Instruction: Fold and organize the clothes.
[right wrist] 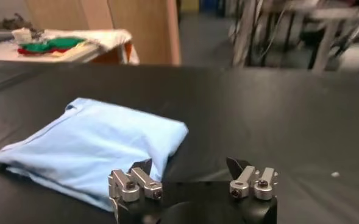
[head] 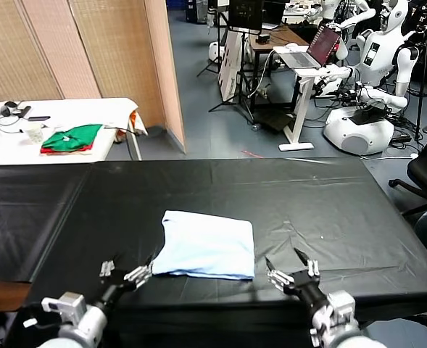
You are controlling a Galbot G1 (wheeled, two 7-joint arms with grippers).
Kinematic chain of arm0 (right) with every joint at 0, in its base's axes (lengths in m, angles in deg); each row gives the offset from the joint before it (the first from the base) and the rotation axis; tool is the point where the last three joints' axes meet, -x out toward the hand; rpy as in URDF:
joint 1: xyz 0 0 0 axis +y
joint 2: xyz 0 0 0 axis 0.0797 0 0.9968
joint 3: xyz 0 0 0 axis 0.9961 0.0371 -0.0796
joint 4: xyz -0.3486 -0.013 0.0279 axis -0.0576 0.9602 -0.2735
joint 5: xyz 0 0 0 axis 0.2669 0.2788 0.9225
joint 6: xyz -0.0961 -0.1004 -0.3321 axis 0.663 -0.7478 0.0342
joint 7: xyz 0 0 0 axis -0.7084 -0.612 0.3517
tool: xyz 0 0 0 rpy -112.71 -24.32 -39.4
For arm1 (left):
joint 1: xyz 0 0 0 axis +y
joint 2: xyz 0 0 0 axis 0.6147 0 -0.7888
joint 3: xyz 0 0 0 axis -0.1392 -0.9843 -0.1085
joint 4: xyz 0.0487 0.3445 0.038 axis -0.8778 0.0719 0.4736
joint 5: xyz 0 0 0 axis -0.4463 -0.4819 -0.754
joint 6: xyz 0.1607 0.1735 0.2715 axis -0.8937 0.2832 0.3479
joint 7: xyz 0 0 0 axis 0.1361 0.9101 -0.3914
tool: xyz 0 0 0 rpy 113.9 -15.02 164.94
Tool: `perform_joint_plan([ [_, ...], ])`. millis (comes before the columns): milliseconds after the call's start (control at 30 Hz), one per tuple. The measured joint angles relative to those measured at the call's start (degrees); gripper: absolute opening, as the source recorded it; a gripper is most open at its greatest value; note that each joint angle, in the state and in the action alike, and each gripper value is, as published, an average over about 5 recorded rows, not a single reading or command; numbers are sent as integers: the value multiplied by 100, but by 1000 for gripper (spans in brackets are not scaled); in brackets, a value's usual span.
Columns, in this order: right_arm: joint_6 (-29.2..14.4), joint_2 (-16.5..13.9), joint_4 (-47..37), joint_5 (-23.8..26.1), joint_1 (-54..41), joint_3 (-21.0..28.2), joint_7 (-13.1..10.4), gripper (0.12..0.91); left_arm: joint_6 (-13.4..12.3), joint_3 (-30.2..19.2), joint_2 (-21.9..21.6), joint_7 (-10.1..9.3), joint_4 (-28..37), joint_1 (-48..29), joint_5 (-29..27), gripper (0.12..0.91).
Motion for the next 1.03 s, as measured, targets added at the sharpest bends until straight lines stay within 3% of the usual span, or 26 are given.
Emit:
perform_joint_plan([
  [200, -1347, 257, -54, 753, 818, -91, -336, 907, -82, 82, 268, 83, -72, 399, -459, 907],
  [467, -2634, 504, -130, 1222, 1772, -58, -989, 907, -387, 178, 468, 100, -108, 910, -708, 907],
  [733, -2882, 597, 37, 1223, 2379, -47, -1487, 907, -436, 188, 502, 111, -66, 1097, -777, 907],
  [1033, -2867, 603, 94, 1197, 2575, -32, -1540, 907, -433, 229, 485, 116, -92, 1139, -773, 907],
])
